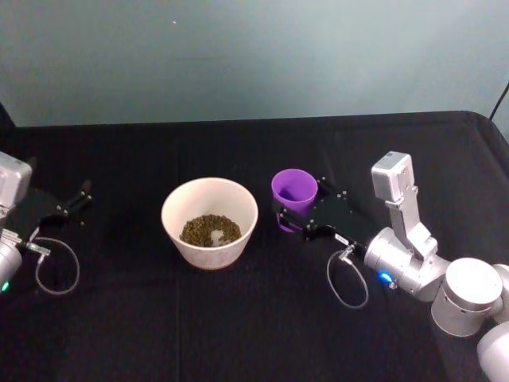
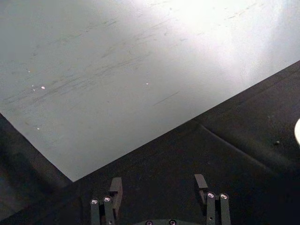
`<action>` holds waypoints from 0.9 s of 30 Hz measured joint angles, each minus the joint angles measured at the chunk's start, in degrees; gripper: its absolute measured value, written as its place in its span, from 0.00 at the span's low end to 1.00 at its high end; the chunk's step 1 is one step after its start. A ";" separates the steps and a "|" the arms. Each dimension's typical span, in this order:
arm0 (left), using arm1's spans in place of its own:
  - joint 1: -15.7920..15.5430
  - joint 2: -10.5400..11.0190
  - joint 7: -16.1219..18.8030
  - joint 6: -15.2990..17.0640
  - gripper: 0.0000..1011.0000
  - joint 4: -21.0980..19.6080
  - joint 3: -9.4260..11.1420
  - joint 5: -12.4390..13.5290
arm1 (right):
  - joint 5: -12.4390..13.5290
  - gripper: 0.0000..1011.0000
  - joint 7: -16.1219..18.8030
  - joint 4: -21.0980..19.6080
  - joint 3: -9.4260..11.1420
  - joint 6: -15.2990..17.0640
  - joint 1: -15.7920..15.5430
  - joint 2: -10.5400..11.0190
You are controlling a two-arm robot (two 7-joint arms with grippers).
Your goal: Pick up the cup and pour the mung beans from the cup into the bowl.
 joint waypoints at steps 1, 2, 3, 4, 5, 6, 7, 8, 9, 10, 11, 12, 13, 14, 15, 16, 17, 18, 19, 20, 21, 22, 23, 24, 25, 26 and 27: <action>0.00 0.00 0.00 0.00 0.99 0.00 0.00 0.00 | -0.01 0.81 0.00 -0.01 0.01 0.01 -0.01 0.00; 0.00 0.00 0.00 0.00 0.99 0.00 0.00 0.00 | -0.02 0.84 0.00 -0.02 0.02 0.03 -0.01 0.00; 0.00 0.00 0.00 0.00 0.99 0.00 0.00 0.00 | -0.02 0.85 0.00 -0.02 0.02 0.04 -0.01 0.00; 0.00 0.00 0.00 0.00 0.99 0.00 0.00 0.00 | -0.02 0.88 -0.01 -0.03 0.03 0.05 -0.01 0.00; 0.00 0.00 0.00 0.00 0.99 0.00 0.00 0.00 | -0.02 0.91 -0.01 -0.03 0.03 0.06 -0.01 0.00; 0.00 0.00 0.00 0.00 0.99 0.00 0.00 0.00 | -0.02 0.94 -0.01 -0.04 0.04 0.07 -0.01 0.00; 0.00 0.00 0.00 0.00 0.99 0.00 0.00 0.00 | -0.02 0.96 -0.01 -0.05 0.04 0.08 -0.01 0.00; 0.00 0.00 0.00 0.00 0.99 0.00 0.00 0.00 | -0.02 0.98 -0.01 -0.05 0.05 0.09 -0.01 0.00; 0.00 0.00 0.00 0.00 0.99 0.00 0.00 0.00 | -0.02 0.99 -0.01 -0.06 0.06 0.09 -0.02 0.00; 0.00 0.00 0.00 0.00 0.99 0.00 0.00 0.00 | -0.02 0.99 -0.01 -0.07 0.07 0.11 -0.01 0.00; 0.00 0.00 0.00 0.00 0.99 0.00 0.00 0.00 | -0.02 0.99 -0.02 -0.07 0.07 0.11 -0.02 0.00; 0.00 0.00 0.00 0.00 0.99 0.00 0.00 0.00 | -0.02 0.99 -0.01 -0.08 0.07 0.12 -0.01 0.00; 0.00 0.00 0.00 0.00 0.99 0.00 0.00 0.00 | -0.02 0.99 -0.02 -0.08 0.07 0.13 -0.01 0.00; 0.00 0.00 0.00 0.00 0.99 0.00 0.00 0.00 | -0.02 0.99 -0.02 -0.09 0.07 0.14 -0.02 0.00; 0.00 0.00 0.00 0.00 0.99 0.00 0.00 0.00 | -0.01 0.99 -0.02 -0.09 0.07 0.14 -0.01 0.00; 0.00 0.00 0.00 0.00 0.99 0.00 0.00 0.00 | -0.01 0.99 -0.03 -0.10 0.07 0.15 -0.01 0.00; 0.00 0.00 0.00 0.00 0.99 0.00 0.00 0.00 | -0.02 0.99 -0.03 -0.11 0.07 0.15 -0.02 0.00; 0.00 0.00 0.00 0.00 0.99 0.00 0.00 0.00 | -0.31 0.99 -0.31 -0.55 0.07 -0.10 -0.23 0.11; 0.00 0.00 0.00 0.00 0.99 0.00 0.00 0.00 | -0.63 0.99 -0.59 -1.14 0.10 -0.45 -0.54 0.24; 0.00 0.00 0.00 0.00 0.99 0.00 0.00 0.00 | -1.13 0.99 -1.17 -2.40 0.25 -1.12 -1.19 0.48; 0.00 0.00 0.00 0.00 0.99 0.00 0.00 0.00 | -1.57 0.99 -1.78 -3.70 0.47 -1.56 -1.87 0.70; 0.00 0.00 0.00 0.00 0.99 0.00 0.00 0.00 | -1.57 0.99 -1.78 -3.70 0.47 -1.56 -1.87 0.70; 0.00 0.00 0.00 0.00 0.99 0.00 0.00 0.00 | -1.89 0.99 -2.35 -4.89 0.72 -1.93 -2.54 0.85; 0.00 0.00 0.00 0.00 0.99 0.00 0.00 0.00 | -2.05 0.99 -2.62 -5.51 0.86 -2.10 -2.89 0.90; 0.00 0.00 0.00 0.00 0.99 0.00 0.00 0.00 | -2.23 0.99 -3.17 -6.61 1.20 -2.52 -3.51 0.93; 0.00 0.00 0.00 0.00 0.99 0.00 0.00 0.00 | -2.35 0.99 -3.57 -7.14 1.42 -2.83 -3.90 0.93; 0.00 0.00 0.00 0.00 0.99 0.00 0.00 0.00 | -2.48 0.99 -4.01 -7.71 1.69 -3.16 -4.25 0.89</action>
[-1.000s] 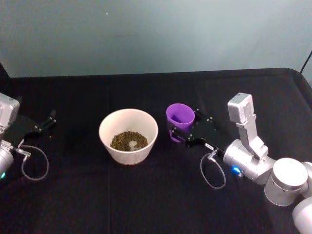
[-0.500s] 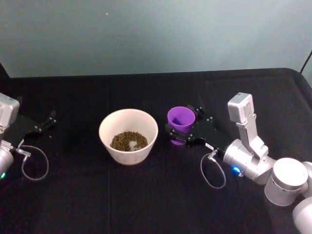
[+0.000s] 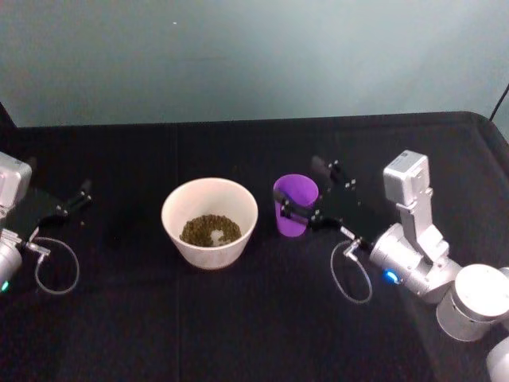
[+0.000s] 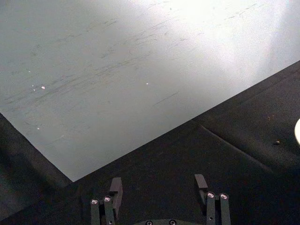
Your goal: Pick up the cup and pour the mung beans from the cup into the bowl.
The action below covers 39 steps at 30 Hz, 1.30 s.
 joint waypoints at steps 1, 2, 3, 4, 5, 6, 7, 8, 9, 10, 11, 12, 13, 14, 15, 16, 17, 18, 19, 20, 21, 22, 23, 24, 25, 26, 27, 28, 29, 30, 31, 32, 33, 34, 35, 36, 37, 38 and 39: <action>0.00 0.00 0.00 0.00 0.99 0.00 0.00 0.00 | -0.05 0.99 -0.49 -0.61 0.36 -0.30 -0.44 -0.13; 0.00 0.00 0.00 0.00 0.99 0.00 0.00 0.00 | -0.08 0.99 -1.20 -1.13 0.79 -0.59 -0.89 -0.33; 0.00 0.00 0.00 0.00 0.99 0.00 0.00 0.00 | -0.20 0.99 -2.79 -2.16 1.74 -0.92 -1.73 -0.89; 0.00 0.00 0.00 0.00 0.99 0.00 0.00 0.00 | -0.27 0.99 -3.67 -2.63 2.23 -0.97 -2.14 -1.22; 0.00 0.00 0.00 0.00 0.99 0.00 0.00 0.00 | -0.40 0.99 -5.41 -3.53 3.35 -0.96 -2.97 -1.95; 0.00 0.00 0.00 0.00 0.99 0.00 0.00 0.00 | -0.46 0.99 -6.54 -3.94 3.90 -0.87 -3.37 -2.28; 0.00 0.00 0.00 0.00 0.99 0.00 0.00 0.00 | -0.56 0.99 -7.57 -4.44 4.56 -0.72 -3.86 -2.71; 0.00 0.00 0.00 0.00 0.99 0.00 0.00 0.00 | -0.69 0.99 -8.68 -4.83 5.11 -0.47 -4.26 -3.08; 0.00 0.00 0.00 0.00 0.99 0.00 0.00 0.00 | -1.22 0.99 -10.80 -5.52 6.19 0.04 -5.02 -3.76; 0.00 0.00 0.00 0.00 0.99 0.00 0.00 0.00 | -1.51 0.99 -11.89 -5.79 6.74 0.34 -5.43 -4.14; 0.00 0.00 0.00 0.00 0.99 0.00 0.00 0.00 | -1.82 0.99 -12.95 -6.04 7.27 0.68 -5.77 -4.44; 0.00 0.00 0.00 0.00 0.99 0.00 0.00 0.00 | -2.13 0.99 -13.96 -6.27 7.81 1.02 -6.11 -4.82; 0.00 0.00 0.00 0.00 0.99 0.00 0.00 0.00 | -2.89 0.99 -16.22 -6.63 8.76 1.87 -6.60 -5.51; 0.00 0.00 0.00 0.00 0.99 0.00 0.00 0.00 | -3.22 0.99 -17.22 -6.71 9.25 2.27 -6.80 -5.85; 0.00 0.00 0.00 0.00 0.99 0.00 0.00 0.00 | -3.60 0.99 -18.18 -6.72 9.77 2.62 -6.95 -6.20; 0.00 0.00 0.00 0.00 0.99 0.00 0.00 0.00 | -4.37 0.99 -20.19 -6.72 10.60 3.23 -7.09 -6.93; 0.00 0.00 0.00 0.00 0.99 0.00 0.00 0.00 | -5.06 0.99 -21.81 -6.53 11.37 3.80 -7.09 -7.62; 0.00 0.00 0.00 0.00 0.99 0.00 0.00 0.00 | -5.06 0.99 -21.81 -6.53 11.37 3.80 -7.09 -7.62; 0.00 0.00 0.00 0.00 0.99 0.00 0.00 0.00 | -5.32 0.99 -22.40 -6.39 11.64 3.97 -7.04 -7.90; 0.00 0.00 0.00 0.00 0.99 0.00 0.00 0.00 | -5.94 0.99 -23.44 -5.87 12.20 4.29 -6.83 -8.36; 0.00 0.00 0.00 0.00 0.99 0.00 0.00 0.00 | -6.21 0.99 -23.82 -5.60 12.40 4.42 -6.69 -8.55; 0.00 0.00 0.00 0.00 0.99 0.00 0.00 0.00 | -6.71 0.99 -24.30 -5.03 12.76 4.60 -6.37 -8.84; 0.00 0.00 0.00 0.00 0.99 0.00 0.00 0.00 | -6.89 0.99 -24.39 -4.75 12.90 4.67 -6.24 -8.94; 0.00 0.00 0.00 0.00 0.99 0.00 0.00 0.00 | -7.06 0.99 -24.45 -4.52 13.02 4.71 -6.14 -9.04; 0.00 0.00 0.00 0.00 0.99 0.00 0.00 0.00 | -7.25 0.99 -24.49 -4.33 13.13 4.73 -6.06 -9.12; 0.00 0.00 0.00 0.00 0.99 0.00 0.00 0.00 | -7.52 0.99 -24.49 -4.04 13.34 4.73 -5.92 -9.25; 0.00 0.00 0.00 0.00 0.99 0.00 0.00 0.00 | -7.66 0.99 -24.45 -3.93 13.41 4.73 -5.87 -9.29; 0.00 0.00 0.00 0.00 0.99 0.00 0.00 0.00 | -7.83 0.99 -24.20 -3.70 13.51 4.70 -5.79 -9.35; 0.00 0.00 0.00 0.00 0.99 0.00 0.00 0.00 | -7.88 0.99 -23.96 -3.59 13.55 4.65 -5.74 -9.35; 0.00 0.00 0.00 0.00 0.99 0.00 0.00 0.00 | -7.97 0.99 -23.79 -3.50 13.59 4.60 -5.70 -9.36; 0.00 0.00 0.00 0.00 0.99 0.00 0.00 0.00 | -7.97 0.99 -23.79 -3.50 13.59 4.60 -5.70 -9.36; 0.00 0.00 0.00 0.00 0.99 0.00 0.00 0.00 | -7.98 0.99 -23.79 -3.50 13.59 4.60 -5.70 -9.37; 0.00 0.00 0.00 0.00 0.99 0.00 0.00 0.00 | -7.98 0.99 -23.80 -3.50 13.59 4.60 -5.70 -9.37; 0.00 0.00 0.00 0.00 0.99 0.00 0.00 0.00 | -7.98 0.99 -23.81 -3.52 13.59 4.60 -5.70 -9.38; 0.00 0.00 0.00 0.00 0.99 0.00 0.00 0.00 | -7.98 0.99 -23.81 -3.53 13.59 4.60 -5.70 -9.38; 0.00 0.00 0.00 0.00 0.99 0.00 0.00 0.00 | -7.98 0.99 -23.81 -3.54 13.58 4.60 -5.70 -9.39; 0.00 0.00 0.00 0.00 0.99 0.00 0.00 0.00 | -7.98 0.99 -23.81 -3.56 13.58 4.60 -5.71 -9.39; 0.00 0.00 0.00 0.00 0.99 0.00 0.00 0.00 | -7.98 0.99 -23.81 -3.56 13.58 4.60 -5.71 -9.39; 0.00 0.00 0.00 0.00 0.99 0.00 0.00 0.00 | -7.98 0.99 -23.83 -3.58 13.58 4.60 -5.71 -9.40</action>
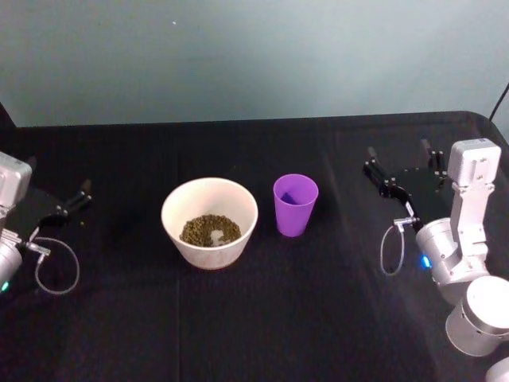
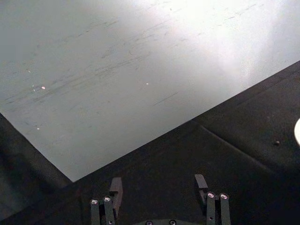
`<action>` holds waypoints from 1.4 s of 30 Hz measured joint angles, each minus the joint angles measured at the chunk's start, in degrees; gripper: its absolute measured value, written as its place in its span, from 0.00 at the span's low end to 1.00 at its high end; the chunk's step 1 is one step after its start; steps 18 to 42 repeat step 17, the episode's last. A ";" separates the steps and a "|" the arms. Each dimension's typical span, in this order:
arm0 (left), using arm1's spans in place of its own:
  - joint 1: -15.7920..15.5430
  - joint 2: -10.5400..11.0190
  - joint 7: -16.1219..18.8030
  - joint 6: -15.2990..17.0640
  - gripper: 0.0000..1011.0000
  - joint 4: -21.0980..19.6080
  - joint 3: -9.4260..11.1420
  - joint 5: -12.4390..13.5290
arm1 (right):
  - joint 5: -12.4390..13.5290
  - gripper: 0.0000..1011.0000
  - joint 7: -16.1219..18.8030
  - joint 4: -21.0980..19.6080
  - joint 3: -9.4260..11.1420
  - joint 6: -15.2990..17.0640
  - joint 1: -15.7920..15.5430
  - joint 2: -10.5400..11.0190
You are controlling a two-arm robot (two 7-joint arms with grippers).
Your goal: Pick up the cup and pour the mung beans from the cup into the bowl.
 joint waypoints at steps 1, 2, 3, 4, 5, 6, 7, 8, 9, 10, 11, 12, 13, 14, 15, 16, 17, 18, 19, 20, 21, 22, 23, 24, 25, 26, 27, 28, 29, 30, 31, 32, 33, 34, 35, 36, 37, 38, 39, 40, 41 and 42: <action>0.00 0.00 0.00 0.00 0.99 0.00 0.00 0.00 | 0.00 0.99 -0.02 -0.02 -0.01 0.00 -0.01 0.00; 0.00 0.00 0.00 0.00 0.99 0.00 0.00 0.00 | 0.00 0.99 -0.03 -0.03 -0.01 0.00 -0.01 0.00; 0.00 0.00 0.00 0.00 0.99 0.00 0.00 0.00 | 0.00 0.99 -0.05 -0.03 -0.01 0.00 -0.01 0.00; 0.00 0.00 0.00 0.00 0.99 0.00 0.00 0.00 | 0.00 0.99 -0.07 -0.04 -0.01 0.00 -0.02 0.00; 0.00 0.00 0.00 0.00 0.99 0.00 0.00 0.00 | 0.00 0.99 -0.08 -0.05 -0.01 0.00 -0.02 0.00; 0.00 0.00 0.00 0.00 0.99 0.00 0.00 0.00 | 0.01 0.99 -0.09 -0.05 -0.01 0.00 -0.03 0.00; 0.00 0.00 0.00 0.00 0.99 0.00 0.00 0.00 | 0.01 0.99 -0.10 -0.06 -0.01 0.00 -0.03 0.00; 0.00 0.00 0.00 0.00 0.99 0.00 0.00 0.00 | 0.01 0.99 -0.11 -0.06 -0.01 0.00 -0.03 0.00; 0.00 0.00 0.00 0.00 0.99 0.00 0.00 0.00 | 0.02 0.99 -0.12 -0.07 -0.01 0.00 -0.04 0.00; 0.00 0.00 0.00 0.00 0.99 0.00 0.00 0.00 | 0.02 0.99 -0.16 -0.08 -0.01 0.00 -0.05 0.00; 0.00 0.00 0.00 0.00 0.99 0.00 0.00 0.00 | 0.03 0.99 -0.19 -0.09 -0.01 0.01 -0.05 0.00; 0.00 0.00 0.00 0.00 0.99 0.00 0.00 0.00 | 0.03 0.99 -0.21 -0.09 -0.02 0.01 -0.06 0.00; 0.00 0.00 0.00 0.00 0.99 0.00 0.00 0.00 | 0.04 0.99 -0.25 -0.10 -0.02 0.02 -0.06 0.00; 0.00 0.00 0.00 0.00 0.99 0.00 0.00 0.00 | 0.04 0.99 -0.25 -0.10 -0.02 0.02 -0.06 0.00; 0.00 0.00 0.00 0.00 0.99 0.00 0.00 0.00 | 0.05 0.99 -0.28 -0.11 -0.02 0.03 -0.07 0.00; 0.00 0.00 0.00 0.00 0.99 0.00 0.00 0.00 | 0.05 0.99 -0.28 -0.11 -0.02 0.03 -0.07 0.00; 0.00 0.00 0.00 0.00 0.99 0.00 0.00 0.00 | 0.06 0.99 -0.29 -0.12 -0.02 0.03 -0.08 0.00; 0.00 0.00 0.00 0.00 0.99 0.00 0.00 0.00 | 0.06 0.99 -0.29 -0.12 -0.02 0.03 -0.08 0.00; 0.00 0.00 0.00 0.00 0.99 0.00 0.00 0.00 | 0.06 0.99 -0.29 -0.12 -0.02 0.03 -0.08 0.00; 0.00 0.00 0.00 0.00 0.99 0.00 0.00 0.00 | 0.06 0.99 -0.29 -0.12 -0.02 0.03 -0.08 0.00; 0.00 0.00 0.00 0.00 0.99 0.00 0.00 0.00 | 0.06 0.99 -0.29 -0.12 -0.02 0.03 -0.08 0.00; 0.00 0.00 0.00 0.00 0.99 0.00 0.00 0.00 | 0.06 0.99 -0.29 -0.12 -0.02 0.03 -0.08 0.00; 0.00 0.00 0.00 0.00 0.99 0.00 0.00 0.00 | 0.06 0.99 -0.29 -0.12 -0.02 0.03 -0.08 0.00; 0.00 0.00 0.00 0.00 0.99 0.00 0.00 0.00 | 0.06 0.99 -0.29 -0.12 -0.02 0.03 -0.08 0.00; 0.00 0.00 0.00 0.00 0.99 0.00 0.00 0.00 | 0.06 0.99 -0.29 -0.12 -0.02 0.03 -0.08 0.00; 0.00 0.00 0.00 0.00 0.99 0.00 0.00 0.00 | 0.06 0.99 -0.29 -0.12 -0.02 0.03 -0.08 0.00; 0.00 0.00 0.00 0.00 0.99 0.00 0.00 0.00 | 0.06 0.99 -0.29 -0.12 -0.02 0.03 -0.08 0.00; 0.00 0.00 0.00 0.00 0.99 0.00 0.00 0.00 | 0.06 0.99 -0.29 -0.12 -0.02 0.03 -0.08 0.00; 0.00 0.00 0.00 0.00 0.99 0.00 0.00 0.00 | 0.06 0.99 -0.29 -0.12 -0.02 0.03 -0.08 0.00; 0.00 0.00 0.00 0.00 0.99 0.00 0.00 0.00 | 0.06 0.99 -0.29 -0.12 -0.02 0.03 -0.08 0.00; 0.00 0.00 0.00 0.00 0.99 0.00 0.00 0.00 | 0.06 0.99 -0.29 -0.12 -0.02 0.03 -0.08 0.00; 0.00 0.00 0.00 0.00 0.99 0.00 0.00 0.00 | 0.06 0.99 -0.29 -0.12 -0.02 0.03 -0.08 0.00; 0.00 0.00 0.00 0.00 0.99 0.00 0.00 0.00 | 0.06 0.99 -0.29 -0.12 -0.02 0.03 -0.08 0.00; 0.00 0.00 0.00 0.00 0.99 0.00 0.00 0.00 | 0.06 0.99 -0.29 -0.12 -0.02 0.03 -0.08 0.00; 0.00 0.00 0.00 0.00 0.99 0.00 0.00 0.00 | 0.06 0.99 -0.29 -0.12 -0.02 0.03 -0.08 0.00; 0.00 0.00 0.00 0.00 0.99 0.00 0.00 0.00 | 0.06 0.99 -0.29 -0.12 -0.02 0.03 -0.08 0.00; 0.00 0.00 0.00 0.00 0.99 0.00 0.00 0.00 | 0.06 0.99 -0.29 -0.12 -0.02 0.03 -0.08 0.00; 0.00 0.00 0.00 0.00 0.99 0.00 0.00 0.00 | 0.06 0.99 -0.29 -0.12 -0.02 0.03 -0.08 0.00; 0.00 0.00 0.00 0.00 0.99 0.00 0.00 0.00 | 0.06 0.99 -0.29 -0.12 -0.02 0.03 -0.08 0.00; 0.00 0.00 0.00 0.00 0.99 0.00 0.00 0.00 | 0.06 0.99 -0.29 -0.12 -0.02 0.03 -0.08 0.00; 0.00 0.00 0.00 0.00 0.99 0.00 0.00 0.00 | 0.06 0.99 -0.29 -0.12 -0.02 0.03 -0.08 0.00; 0.00 0.00 0.00 0.00 0.99 0.00 0.00 0.00 | 0.06 0.99 -0.29 -0.12 -0.02 0.03 -0.08 0.00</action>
